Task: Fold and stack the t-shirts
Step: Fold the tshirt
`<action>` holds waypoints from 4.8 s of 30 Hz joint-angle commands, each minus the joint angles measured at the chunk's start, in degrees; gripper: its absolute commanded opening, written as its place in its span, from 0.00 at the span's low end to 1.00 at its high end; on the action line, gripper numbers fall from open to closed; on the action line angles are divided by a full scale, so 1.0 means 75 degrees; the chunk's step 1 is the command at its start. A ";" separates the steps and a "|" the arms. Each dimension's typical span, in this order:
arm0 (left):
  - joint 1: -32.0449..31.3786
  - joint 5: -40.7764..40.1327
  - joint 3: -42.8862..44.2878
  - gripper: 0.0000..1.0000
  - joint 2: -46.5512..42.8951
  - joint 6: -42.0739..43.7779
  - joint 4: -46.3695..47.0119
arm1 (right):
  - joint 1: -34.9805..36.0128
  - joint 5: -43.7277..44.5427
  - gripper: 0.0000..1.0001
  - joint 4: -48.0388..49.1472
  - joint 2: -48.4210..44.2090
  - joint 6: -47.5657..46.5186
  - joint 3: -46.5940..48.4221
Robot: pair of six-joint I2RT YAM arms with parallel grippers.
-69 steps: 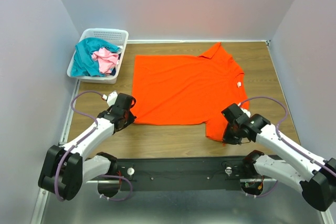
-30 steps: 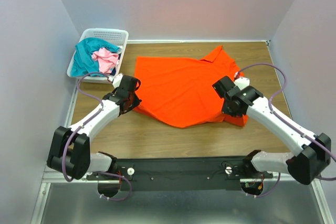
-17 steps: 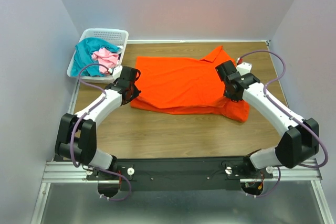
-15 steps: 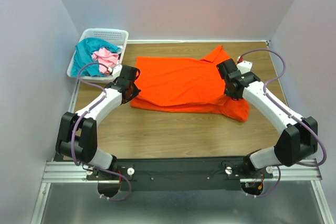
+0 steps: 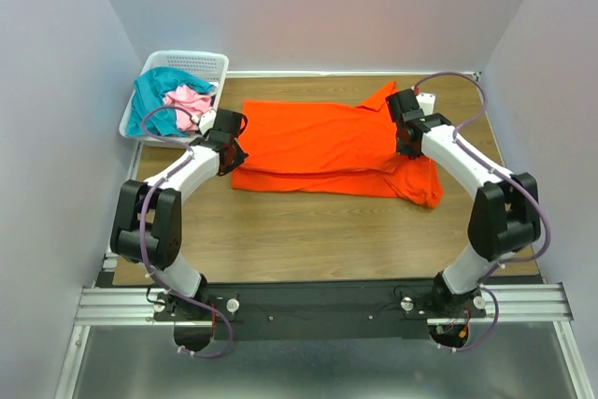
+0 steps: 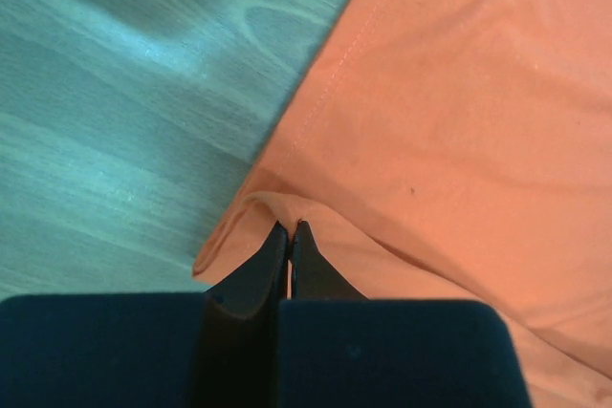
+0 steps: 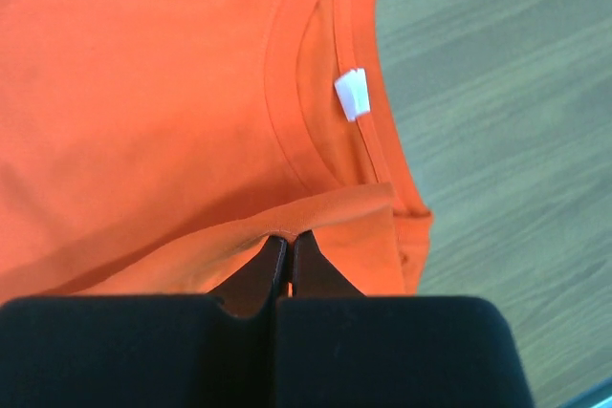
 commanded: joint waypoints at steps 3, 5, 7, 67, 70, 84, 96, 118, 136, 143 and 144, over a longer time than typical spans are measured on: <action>0.0132 -0.0179 0.0439 0.00 0.0499 0.0219 0.0208 | -0.0219 -0.0396 0.01 0.1184 0.0857 -0.1594 0.0578; 0.0143 -0.0133 0.0474 0.00 0.0628 0.0231 0.0267 | -0.0278 -0.0643 0.01 0.1419 0.1244 -0.2286 0.0718; 0.0167 -0.0132 0.0509 0.00 0.0722 0.0231 0.0325 | -0.0290 -0.1015 0.01 0.1840 0.1594 -0.3184 0.0917; -0.0618 -0.0097 0.0451 0.98 0.0898 0.0700 0.0513 | -0.0290 -0.5318 1.00 0.3693 0.3506 -0.0553 0.2018; -0.0618 -0.0121 0.0486 0.98 0.0851 0.0711 0.0466 | -0.0267 -0.5634 1.00 0.3693 0.3695 -0.0904 0.2522; -0.0642 0.0278 0.0135 0.98 0.0664 0.0700 0.0736 | -0.0255 -0.4405 1.00 0.3681 0.0672 -0.0461 -0.1081; -0.0572 -0.0072 0.1198 0.98 0.1577 0.0805 0.1076 | -0.0255 -0.3926 1.00 0.3681 -0.0032 -0.0425 -0.2539; -0.0454 -0.0052 0.1472 0.98 0.0758 0.0946 0.0758 | -0.0232 -0.5269 1.00 0.3517 -0.0736 -0.0847 -0.2411; -0.0724 0.0360 0.0005 0.98 0.0277 0.0782 0.1146 | 0.0483 -0.5871 1.00 0.4349 0.2170 -0.0003 -0.0349; -0.0747 0.0313 0.0146 0.98 0.0265 0.0887 0.1111 | 0.0483 -0.5367 1.00 0.4233 0.1551 -0.0062 -0.0441; -0.0782 0.0324 0.0239 0.98 0.0288 0.0899 0.1111 | 0.0483 -0.5134 1.00 0.4174 0.1411 -0.0120 -0.0569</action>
